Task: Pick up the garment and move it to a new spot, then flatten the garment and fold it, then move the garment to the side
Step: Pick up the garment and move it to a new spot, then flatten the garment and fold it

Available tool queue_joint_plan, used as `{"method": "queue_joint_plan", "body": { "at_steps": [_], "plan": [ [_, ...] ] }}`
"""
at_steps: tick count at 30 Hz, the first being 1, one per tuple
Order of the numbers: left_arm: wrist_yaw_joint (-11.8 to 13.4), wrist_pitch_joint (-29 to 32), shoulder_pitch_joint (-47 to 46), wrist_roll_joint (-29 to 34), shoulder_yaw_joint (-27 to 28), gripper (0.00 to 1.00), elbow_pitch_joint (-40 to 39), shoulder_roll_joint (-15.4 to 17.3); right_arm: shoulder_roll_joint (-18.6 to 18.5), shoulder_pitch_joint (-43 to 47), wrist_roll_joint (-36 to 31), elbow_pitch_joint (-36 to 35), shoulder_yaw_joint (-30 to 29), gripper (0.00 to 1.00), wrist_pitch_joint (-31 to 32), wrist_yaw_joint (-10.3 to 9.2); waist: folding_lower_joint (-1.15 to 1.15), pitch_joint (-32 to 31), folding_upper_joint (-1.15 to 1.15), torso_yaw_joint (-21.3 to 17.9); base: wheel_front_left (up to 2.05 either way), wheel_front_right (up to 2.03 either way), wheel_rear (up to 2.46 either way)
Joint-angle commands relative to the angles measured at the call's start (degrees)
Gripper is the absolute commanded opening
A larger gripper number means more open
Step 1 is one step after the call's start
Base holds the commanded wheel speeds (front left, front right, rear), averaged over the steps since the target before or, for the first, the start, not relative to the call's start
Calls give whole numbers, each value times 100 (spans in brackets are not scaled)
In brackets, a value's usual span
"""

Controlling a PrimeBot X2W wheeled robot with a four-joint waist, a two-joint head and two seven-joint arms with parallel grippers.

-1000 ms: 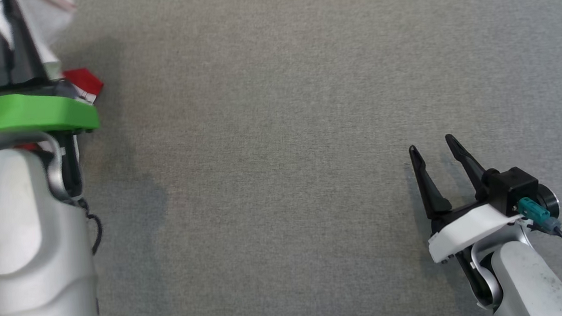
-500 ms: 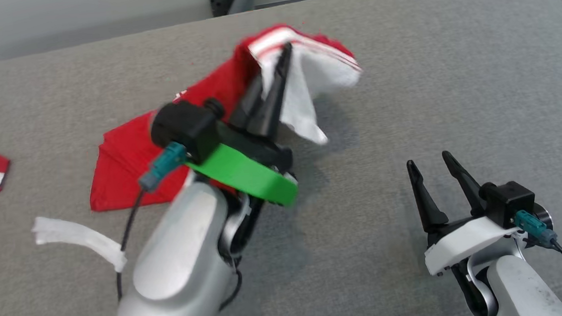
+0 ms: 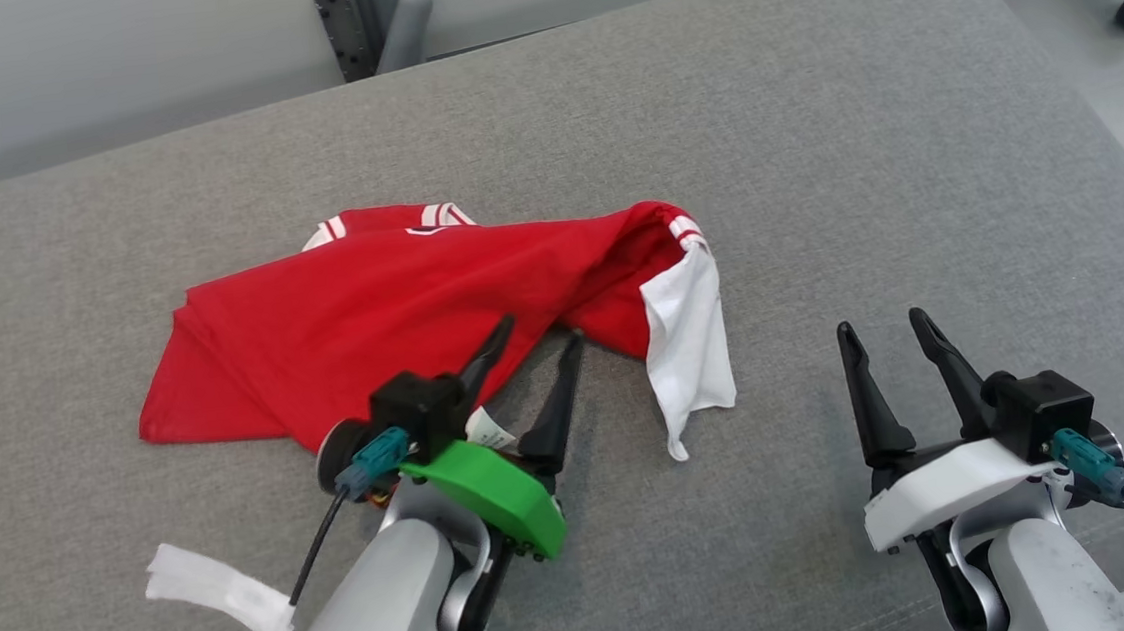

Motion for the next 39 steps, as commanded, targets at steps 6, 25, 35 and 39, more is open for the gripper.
{"method": "queue_joint_plan", "body": {
  "at_steps": [6, 25, 35, 39],
  "plan": [
    [185, 2, 800, 631, 1198, 100, -287, 106, 7, 130, -16, -55, 15, 100, -2, -2, 0, -416, 40, 518, 0, 0, 0],
    [72, 3, 2962, 1551, 3063, 100, -1417, 22, 28, 595, -31, -143, -38, 100, -2, -2, 0, -1007, 40, 734, 0, 0, 0],
    [-14, 0, 1990, 1115, 2386, 100, -441, 29, -72, 155, -57, -251, 117, 100, -1, -2, 0, -91, 40, 492, 0, 0, 0],
    [18, 2, 1529, 976, 2285, 100, 40, 29, -125, -18, -48, -251, 137, 100, -2, -2, 0, 242, 40, 330, 0, 0, 0]
  ]
}}
